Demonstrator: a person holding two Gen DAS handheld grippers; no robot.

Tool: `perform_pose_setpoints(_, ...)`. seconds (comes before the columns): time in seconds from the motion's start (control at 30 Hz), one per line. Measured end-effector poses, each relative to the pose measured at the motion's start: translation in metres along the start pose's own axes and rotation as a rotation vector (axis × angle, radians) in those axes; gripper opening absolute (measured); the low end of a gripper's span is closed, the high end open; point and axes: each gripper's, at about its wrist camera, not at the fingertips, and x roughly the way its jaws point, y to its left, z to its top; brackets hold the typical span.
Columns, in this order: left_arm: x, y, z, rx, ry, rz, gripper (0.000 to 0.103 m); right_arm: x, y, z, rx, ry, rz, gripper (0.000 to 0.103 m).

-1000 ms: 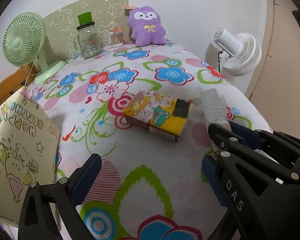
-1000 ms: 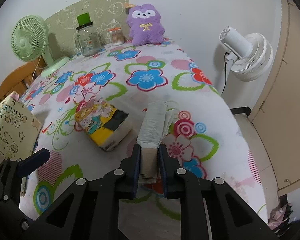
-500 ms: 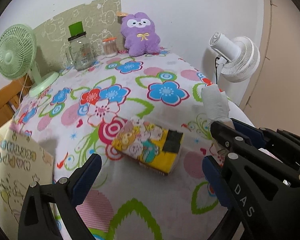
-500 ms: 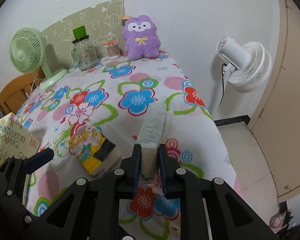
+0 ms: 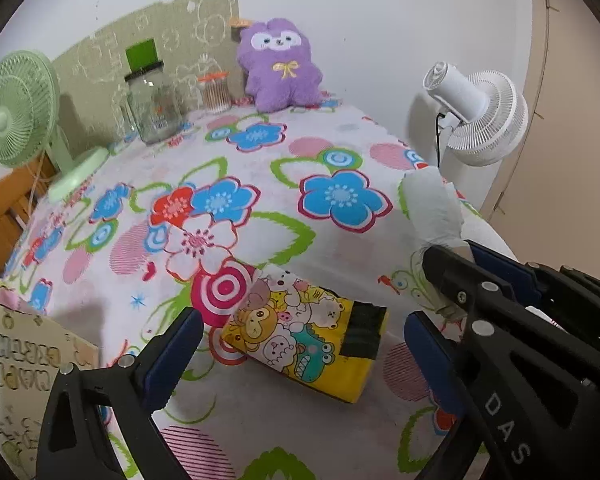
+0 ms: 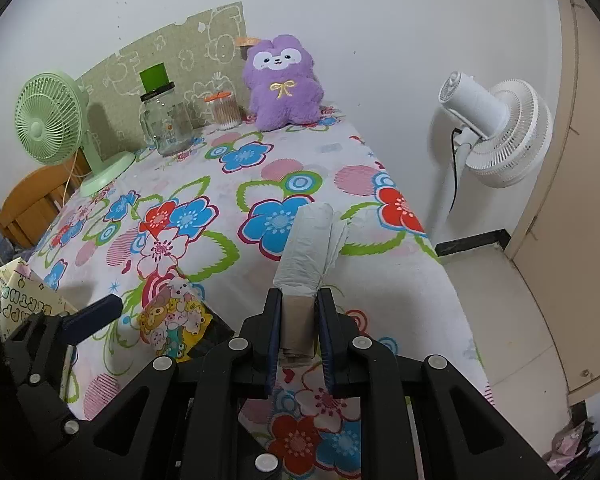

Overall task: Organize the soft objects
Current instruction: 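Grasp the yellow cartoon snack bag with the left gripper while the right holds the white pack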

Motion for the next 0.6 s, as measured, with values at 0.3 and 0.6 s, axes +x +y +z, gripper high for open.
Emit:
perform_pose_setpoints(0.3, 0.015, 0.002, -0.002, -0.015, 0.039, -0.017, 0.099, 0.012, 0.0, -0.002, 0.003, 0.028, 0.008, 0.02)
perform_pose_setpoints(0.6, 0.014, 0.003, -0.006, -0.019, 0.047, 0.007, 0.082, 0.014, 0.0, -0.004, 0.0, 0.042, 0.004, 0.02)
